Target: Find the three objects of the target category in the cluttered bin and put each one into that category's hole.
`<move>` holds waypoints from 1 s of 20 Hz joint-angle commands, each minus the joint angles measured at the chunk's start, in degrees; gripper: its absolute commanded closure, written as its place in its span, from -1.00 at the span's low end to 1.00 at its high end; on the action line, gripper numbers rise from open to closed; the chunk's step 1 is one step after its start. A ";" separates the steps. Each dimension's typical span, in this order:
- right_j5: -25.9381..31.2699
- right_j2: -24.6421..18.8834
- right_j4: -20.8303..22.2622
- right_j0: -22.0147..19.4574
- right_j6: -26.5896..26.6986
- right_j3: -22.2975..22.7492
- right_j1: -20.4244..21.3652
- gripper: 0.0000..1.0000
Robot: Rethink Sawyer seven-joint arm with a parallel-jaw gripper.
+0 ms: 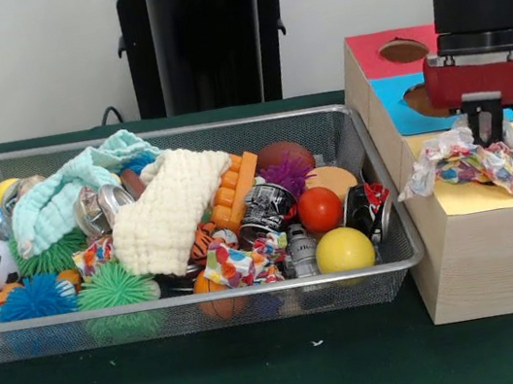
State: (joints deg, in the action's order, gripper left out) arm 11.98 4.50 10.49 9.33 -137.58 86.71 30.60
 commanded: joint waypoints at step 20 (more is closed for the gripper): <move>-22.52 14.59 -7.34 8.55 -6.88 -8.94 -30.47 1.00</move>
State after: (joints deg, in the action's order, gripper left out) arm -5.30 20.36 6.15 19.12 -137.55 77.66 17.31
